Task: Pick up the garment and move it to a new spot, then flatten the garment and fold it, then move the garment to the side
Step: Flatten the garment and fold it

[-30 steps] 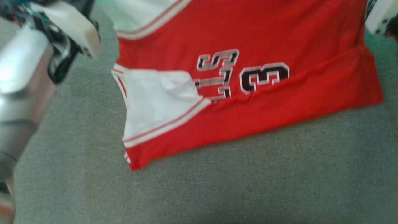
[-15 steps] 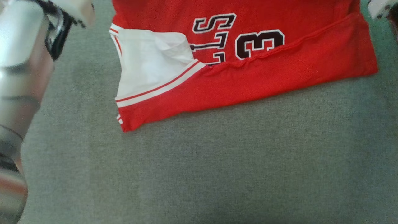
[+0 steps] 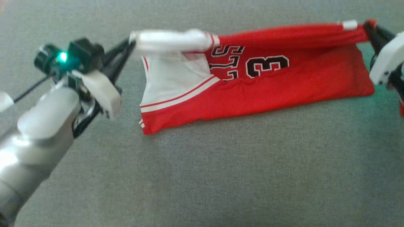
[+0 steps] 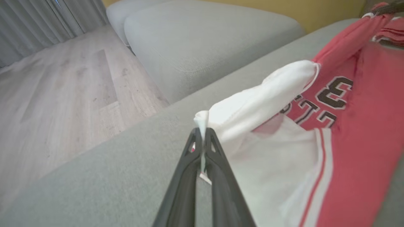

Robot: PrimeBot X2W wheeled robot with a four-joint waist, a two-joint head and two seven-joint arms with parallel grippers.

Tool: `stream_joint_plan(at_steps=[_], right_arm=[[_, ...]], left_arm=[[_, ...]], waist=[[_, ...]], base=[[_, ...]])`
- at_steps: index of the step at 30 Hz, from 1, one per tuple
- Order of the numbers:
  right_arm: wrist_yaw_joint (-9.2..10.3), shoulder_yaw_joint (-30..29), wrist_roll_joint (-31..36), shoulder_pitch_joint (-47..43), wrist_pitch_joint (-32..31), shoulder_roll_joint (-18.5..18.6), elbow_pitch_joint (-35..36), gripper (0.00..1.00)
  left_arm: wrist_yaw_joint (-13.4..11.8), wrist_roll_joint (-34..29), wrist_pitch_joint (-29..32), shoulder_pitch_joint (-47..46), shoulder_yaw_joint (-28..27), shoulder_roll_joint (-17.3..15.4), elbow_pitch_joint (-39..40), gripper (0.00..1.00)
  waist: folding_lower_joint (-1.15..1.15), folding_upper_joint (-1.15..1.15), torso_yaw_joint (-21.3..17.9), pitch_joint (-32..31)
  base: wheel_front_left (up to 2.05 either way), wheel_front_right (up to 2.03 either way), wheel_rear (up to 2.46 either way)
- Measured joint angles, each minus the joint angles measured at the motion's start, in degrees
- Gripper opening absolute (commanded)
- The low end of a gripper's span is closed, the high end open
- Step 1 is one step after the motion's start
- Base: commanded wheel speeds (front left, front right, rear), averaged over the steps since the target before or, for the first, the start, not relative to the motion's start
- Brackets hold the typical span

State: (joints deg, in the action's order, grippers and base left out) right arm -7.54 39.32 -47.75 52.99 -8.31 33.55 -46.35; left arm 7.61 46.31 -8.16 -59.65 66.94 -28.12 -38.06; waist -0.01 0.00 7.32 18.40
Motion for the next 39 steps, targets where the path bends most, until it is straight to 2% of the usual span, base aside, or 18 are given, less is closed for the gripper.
stream_joint_plan(at_steps=[7, 14, 24, 25, 26, 28, 32, 35, 39], right_arm=[[0.00, 5.30, -4.77, -5.52, -8.40, 3.80, 3.49, 0.00], [0.00, 7.72, -5.98, -6.77, -12.84, 5.02, 4.81, 0.00], [0.00, 8.99, -7.71, -7.20, -18.19, 5.47, 6.39, 0.00], [0.00, 9.00, -7.70, -7.46, -18.16, 5.47, 6.55, 0.20], [0.00, 8.99, -7.70, -7.75, -17.92, 5.46, 6.50, 1.00], [0.00, 8.68, -7.71, -7.99, -17.83, 5.22, 5.56, 1.00], [0.00, 6.35, -8.13, -7.93, -14.24, 4.69, 5.02, 1.00], [0.00, 4.28, -8.06, -7.87, -9.13, 3.75, 5.15, 1.00], [0.00, 1.18, -7.53, -7.88, -0.38, 1.56, 6.28, 1.00]], left_arm=[[0.00, 4.32, 6.56, 6.72, 4.53, -4.86, 8.03, 0.00], [-0.58, 5.71, 8.01, 11.05, 5.55, -5.04, 10.76, 0.00], [-0.63, 6.75, 12.60, 12.17, 6.36, -5.06, 12.29, 0.00], [-0.69, 6.76, 13.13, 12.28, 6.57, -5.05, 12.27, 0.00], [-1.10, 6.73, 13.46, 12.43, 6.75, -5.03, 12.27, 1.00], [-1.32, 6.57, 13.41, 12.79, 6.92, -4.93, 12.26, 1.00], [-3.38, 6.75, 11.16, 13.57, 6.17, -4.60, 12.00, 1.00], [-5.99, 7.38, 7.19, 13.83, 3.48, -4.33, 11.69, 1.00], [-10.49, 9.37, -1.26, 14.07, -2.32, -3.60, 11.55, 1.00]], waist=[[-0.01, 0.00, 0.53, -4.06], [0.00, 0.00, 0.03, -4.58], [0.01, 0.00, -1.00, -4.26], [0.01, 0.00, -1.09, -4.24], [0.01, 0.00, -1.18, -4.23], [0.01, 0.00, -1.32, -4.33], [0.01, 0.00, -1.52, -4.94], [0.01, 0.00, -1.75, -5.75], [0.01, 0.00, -2.00, -7.15]], base=[[0.00, 0.00, 0.00], [0.00, 0.00, 0.00], [0.00, 0.00, 0.00], [0.00, 0.00, 0.00], [0.00, 0.00, 0.00], [0.00, 0.00, 0.00], [0.00, 0.00, 0.00], [0.00, 0.00, 0.00], [0.00, 0.00, 0.00]])
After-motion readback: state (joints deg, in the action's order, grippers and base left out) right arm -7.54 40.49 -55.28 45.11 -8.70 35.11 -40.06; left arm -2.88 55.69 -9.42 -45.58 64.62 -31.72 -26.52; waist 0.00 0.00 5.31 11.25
